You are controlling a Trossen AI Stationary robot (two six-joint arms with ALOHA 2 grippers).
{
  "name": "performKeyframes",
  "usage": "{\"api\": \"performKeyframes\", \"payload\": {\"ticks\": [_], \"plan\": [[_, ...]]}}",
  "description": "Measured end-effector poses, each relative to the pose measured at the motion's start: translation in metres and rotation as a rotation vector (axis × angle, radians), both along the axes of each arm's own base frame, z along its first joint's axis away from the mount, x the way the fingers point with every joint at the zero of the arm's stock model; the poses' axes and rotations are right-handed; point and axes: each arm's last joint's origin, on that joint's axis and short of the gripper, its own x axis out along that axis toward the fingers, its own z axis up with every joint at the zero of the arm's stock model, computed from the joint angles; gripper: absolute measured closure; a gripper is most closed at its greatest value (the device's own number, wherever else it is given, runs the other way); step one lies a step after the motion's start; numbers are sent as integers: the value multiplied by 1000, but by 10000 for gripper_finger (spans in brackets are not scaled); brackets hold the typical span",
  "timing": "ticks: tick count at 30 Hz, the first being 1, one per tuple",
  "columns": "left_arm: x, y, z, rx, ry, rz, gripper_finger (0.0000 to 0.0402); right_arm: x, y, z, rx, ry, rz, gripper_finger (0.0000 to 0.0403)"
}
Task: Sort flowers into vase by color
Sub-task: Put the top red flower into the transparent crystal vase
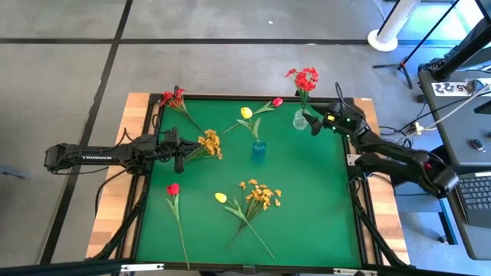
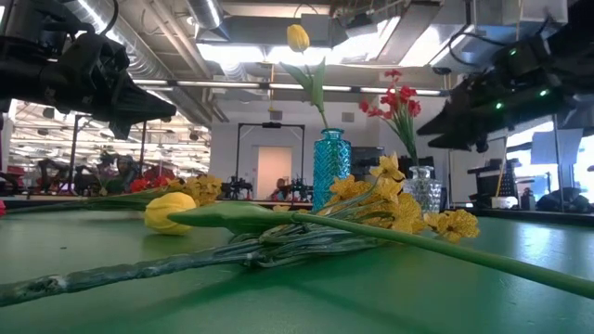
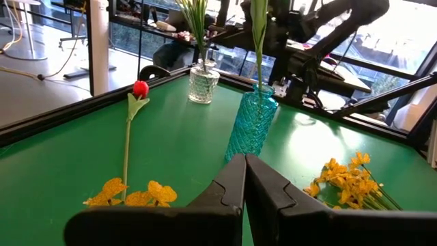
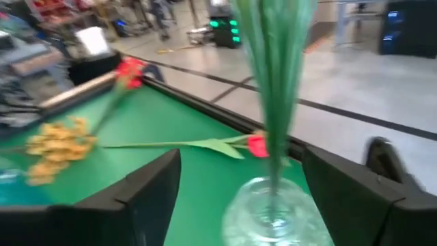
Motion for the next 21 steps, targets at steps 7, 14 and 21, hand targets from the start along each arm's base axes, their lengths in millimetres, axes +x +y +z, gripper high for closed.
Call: {"api": "performKeyframes", "payload": {"ticks": [7,14,21], "plan": [[0,0,0,0,0,0,399,-10,24,24,42,-181,234,104],[0,0,0,73,23,-1,399,-15,42,36,94,-276,503,105],[0,1,0,250,83,-3,399,-2,62,42,77,-303,656,105]]}}
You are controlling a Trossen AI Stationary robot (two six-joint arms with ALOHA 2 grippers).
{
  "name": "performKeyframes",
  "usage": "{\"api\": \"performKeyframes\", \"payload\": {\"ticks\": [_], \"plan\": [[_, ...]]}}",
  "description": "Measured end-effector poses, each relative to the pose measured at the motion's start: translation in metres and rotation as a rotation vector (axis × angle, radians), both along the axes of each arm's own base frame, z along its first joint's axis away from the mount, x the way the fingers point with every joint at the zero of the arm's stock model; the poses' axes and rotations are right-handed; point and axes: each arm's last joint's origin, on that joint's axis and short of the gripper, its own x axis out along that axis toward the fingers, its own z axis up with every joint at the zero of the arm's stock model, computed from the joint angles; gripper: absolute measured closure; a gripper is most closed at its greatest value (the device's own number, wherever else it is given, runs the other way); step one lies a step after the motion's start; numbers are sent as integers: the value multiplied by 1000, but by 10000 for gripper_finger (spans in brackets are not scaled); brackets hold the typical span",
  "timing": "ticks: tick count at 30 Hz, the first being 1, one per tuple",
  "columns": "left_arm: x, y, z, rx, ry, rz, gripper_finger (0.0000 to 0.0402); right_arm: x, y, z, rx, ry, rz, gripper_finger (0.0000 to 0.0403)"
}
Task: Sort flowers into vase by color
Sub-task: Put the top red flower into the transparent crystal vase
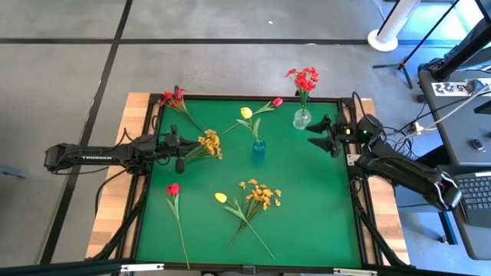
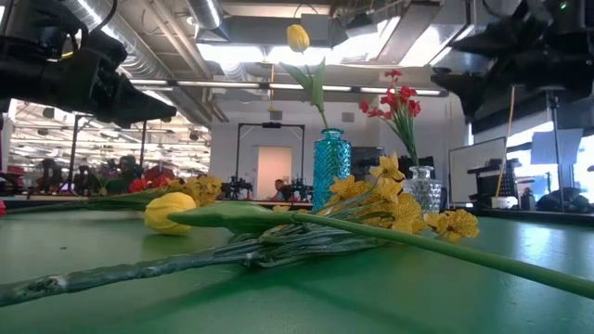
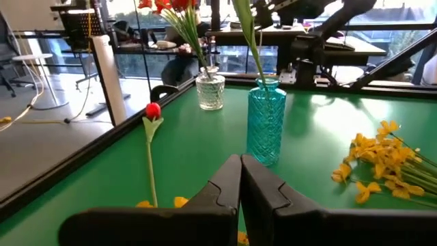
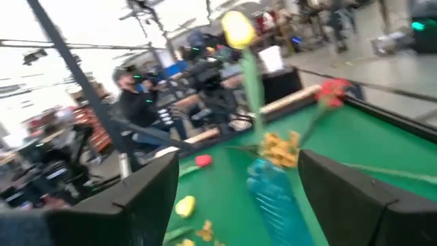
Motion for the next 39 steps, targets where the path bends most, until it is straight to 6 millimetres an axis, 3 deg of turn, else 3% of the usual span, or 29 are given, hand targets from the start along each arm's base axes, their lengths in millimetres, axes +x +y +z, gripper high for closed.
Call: {"api": "performKeyframes", "payload": {"ticks": [12,22,30,34,39], "plan": [[0,0,3,-104,-65,5,399,14,37,21,-158,-231,107,105],[1,-1,13,-164,-197,-13,399,18,50,20,-181,-241,177,105],[-1,-2,34,-256,-441,-61,399,28,52,13,-214,-196,131,105],[2,2,42,-239,-418,10,399,33,49,9,-207,-158,99,105],[16,10,58,-252,-254,115,399,38,48,5,-203,-138,93,105]]}}
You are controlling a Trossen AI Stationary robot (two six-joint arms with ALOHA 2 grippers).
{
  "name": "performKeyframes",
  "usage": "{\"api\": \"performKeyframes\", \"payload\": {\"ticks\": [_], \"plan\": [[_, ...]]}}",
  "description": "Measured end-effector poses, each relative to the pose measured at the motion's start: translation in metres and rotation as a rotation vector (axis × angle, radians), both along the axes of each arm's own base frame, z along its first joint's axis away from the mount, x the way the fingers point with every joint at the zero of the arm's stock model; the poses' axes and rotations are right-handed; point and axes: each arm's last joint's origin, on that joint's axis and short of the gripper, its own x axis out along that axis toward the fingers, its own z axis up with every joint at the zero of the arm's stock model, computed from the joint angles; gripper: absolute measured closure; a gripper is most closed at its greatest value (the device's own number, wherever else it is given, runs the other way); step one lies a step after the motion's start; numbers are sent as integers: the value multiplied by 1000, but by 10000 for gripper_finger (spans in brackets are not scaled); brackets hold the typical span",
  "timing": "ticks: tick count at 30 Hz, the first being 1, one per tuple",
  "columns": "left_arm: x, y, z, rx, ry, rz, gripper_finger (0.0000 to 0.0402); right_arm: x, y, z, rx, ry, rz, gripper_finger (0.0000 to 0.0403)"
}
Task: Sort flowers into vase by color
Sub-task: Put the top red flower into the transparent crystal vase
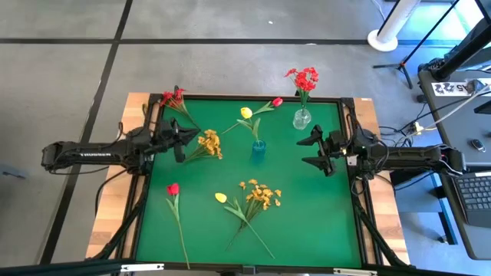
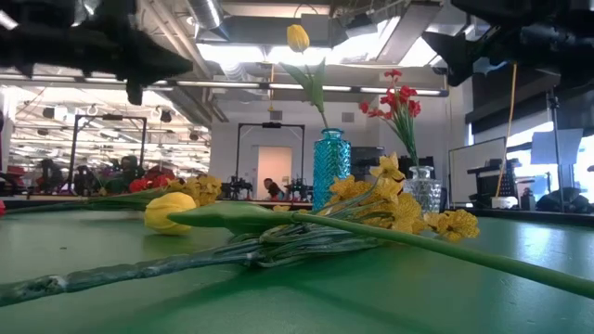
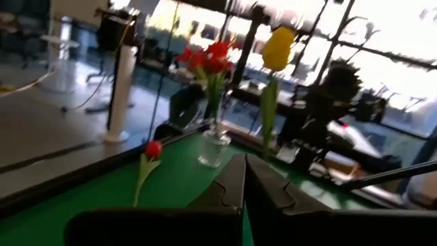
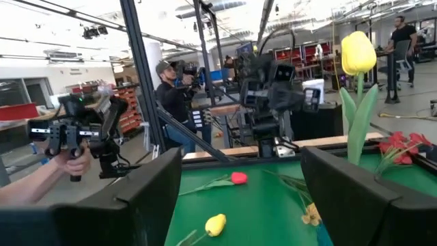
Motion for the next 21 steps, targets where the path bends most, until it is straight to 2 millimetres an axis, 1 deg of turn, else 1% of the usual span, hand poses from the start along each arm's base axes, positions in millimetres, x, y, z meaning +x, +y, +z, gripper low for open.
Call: {"api": "performKeyframes", "payload": {"ticks": [3,7,9,12,15,18,21], "plan": [[14,8,13,-14,127,64,399,3,-1,3,0,2,0,105],[38,24,26,-45,294,116,399,6,-1,12,-26,-16,4,105],[51,33,30,-54,387,134,392,7,-1,18,-43,-28,11,105],[68,48,34,-74,515,162,369,7,-1,23,-64,-43,18,105],[85,66,40,-84,611,192,338,8,0,23,-76,-41,21,105],[99,83,38,-100,714,188,306,8,-1,21,-81,-18,19,105],[113,102,33,-121,767,155,279,8,-1,20,-81,-8,18,105]]}}
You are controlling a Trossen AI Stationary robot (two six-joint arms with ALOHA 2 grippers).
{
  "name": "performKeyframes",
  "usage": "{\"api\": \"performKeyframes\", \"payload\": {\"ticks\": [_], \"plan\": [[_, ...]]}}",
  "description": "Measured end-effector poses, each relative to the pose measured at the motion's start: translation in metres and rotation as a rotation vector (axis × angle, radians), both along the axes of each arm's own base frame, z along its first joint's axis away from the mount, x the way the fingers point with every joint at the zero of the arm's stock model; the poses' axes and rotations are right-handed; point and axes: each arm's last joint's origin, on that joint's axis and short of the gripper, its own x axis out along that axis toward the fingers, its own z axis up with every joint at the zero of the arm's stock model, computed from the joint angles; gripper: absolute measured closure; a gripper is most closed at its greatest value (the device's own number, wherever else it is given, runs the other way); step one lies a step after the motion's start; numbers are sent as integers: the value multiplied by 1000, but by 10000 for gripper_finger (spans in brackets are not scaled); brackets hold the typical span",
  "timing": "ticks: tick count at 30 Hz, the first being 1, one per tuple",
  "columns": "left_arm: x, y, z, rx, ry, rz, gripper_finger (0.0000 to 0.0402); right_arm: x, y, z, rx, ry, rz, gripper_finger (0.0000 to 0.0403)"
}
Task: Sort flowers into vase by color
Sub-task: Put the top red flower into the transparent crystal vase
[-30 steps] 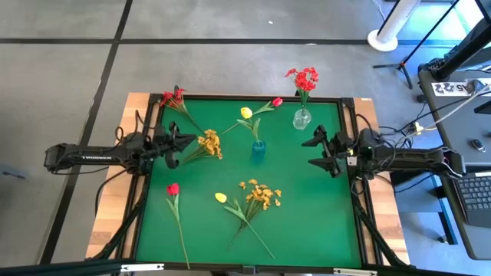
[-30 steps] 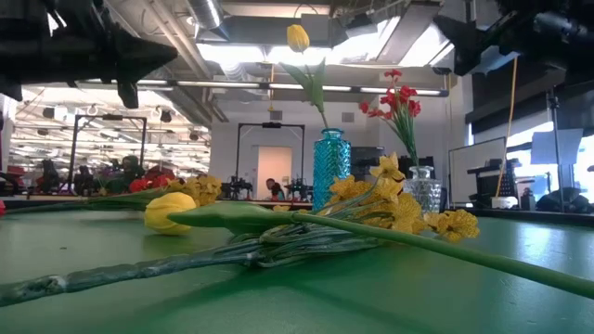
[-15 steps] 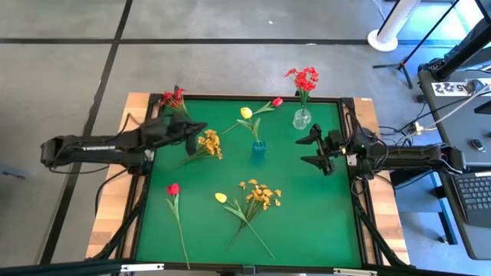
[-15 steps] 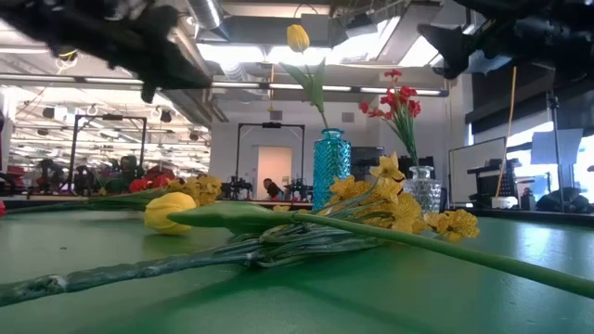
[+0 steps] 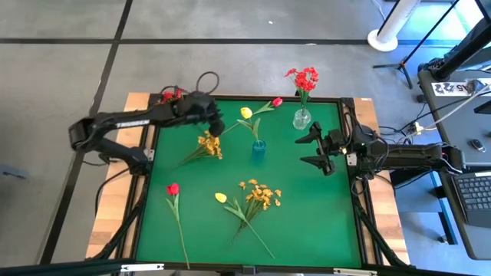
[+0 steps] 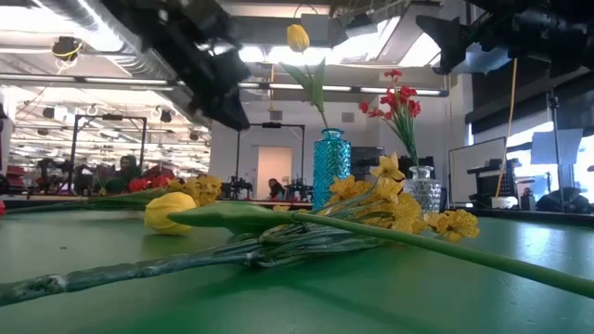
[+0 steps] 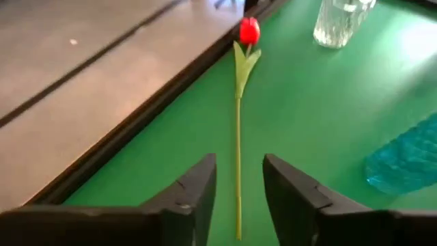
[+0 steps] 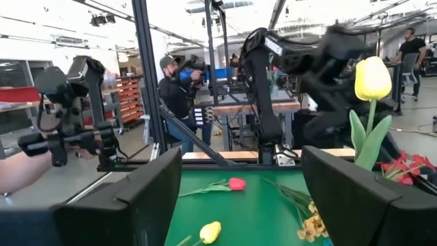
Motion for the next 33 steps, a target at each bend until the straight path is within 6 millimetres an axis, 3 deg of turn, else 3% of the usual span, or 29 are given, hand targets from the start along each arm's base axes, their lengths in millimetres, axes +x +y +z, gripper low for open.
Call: {"api": "performKeyframes", "payload": {"ticks": [8,14,20,33], "plan": [[12,53,-36,-100,126,43,249,0,0,0,0,4,0,105],[19,75,-66,-181,150,47,248,0,0,0,2,5,-7,105],[38,76,-93,-196,133,-31,248,0,-1,-1,5,7,-19,105],[64,58,-125,-183,168,-120,248,1,-2,-1,17,8,-69,105]]}}
